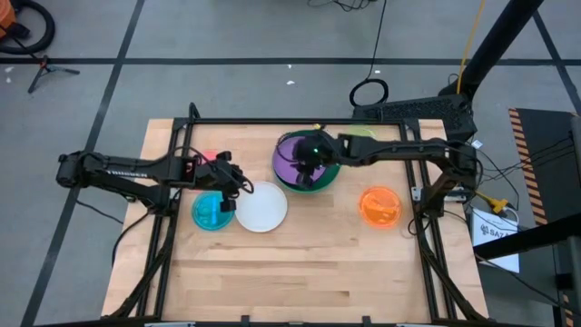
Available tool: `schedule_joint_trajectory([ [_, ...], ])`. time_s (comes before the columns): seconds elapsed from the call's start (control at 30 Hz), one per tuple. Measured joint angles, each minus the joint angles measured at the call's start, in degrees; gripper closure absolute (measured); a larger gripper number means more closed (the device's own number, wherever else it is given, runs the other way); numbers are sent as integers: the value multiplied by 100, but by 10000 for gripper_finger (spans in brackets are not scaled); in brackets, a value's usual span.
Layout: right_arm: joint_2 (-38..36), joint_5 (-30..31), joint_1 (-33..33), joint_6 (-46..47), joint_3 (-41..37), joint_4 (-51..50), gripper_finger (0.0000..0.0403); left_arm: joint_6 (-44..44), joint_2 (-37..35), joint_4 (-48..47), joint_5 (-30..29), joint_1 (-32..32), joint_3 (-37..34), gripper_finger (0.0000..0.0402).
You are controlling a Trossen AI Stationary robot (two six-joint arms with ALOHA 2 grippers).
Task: Stack plastic plates
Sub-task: Stack the white plate on top of the violet plate
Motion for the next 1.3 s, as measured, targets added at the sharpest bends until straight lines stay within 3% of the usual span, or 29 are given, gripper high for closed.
schedule_joint_trajectory([
  [0.3,-889,-257,63,-280,-1913,3312,293,-427,2,115,-24,-201,-72,339],
  [0.4,-1237,-309,61,-633,-2291,3858,293,-533,0,163,-31,-227,-72,339],
  [0.5,-1630,-405,96,-1053,-2506,3889,293,-588,1,165,-32,-275,-76,339],
  [0.7,-2523,-1486,190,-1722,-2946,3997,293,-863,2,291,-37,-482,-77,339],
  [0.97,-3490,-1496,178,-1810,-3244,3711,293,-1207,2,936,-96,-801,-309,339],
  [1.3,-3897,-1495,177,-1961,-3439,3248,293,-1722,159,1042,-584,-775,-400,325],
])
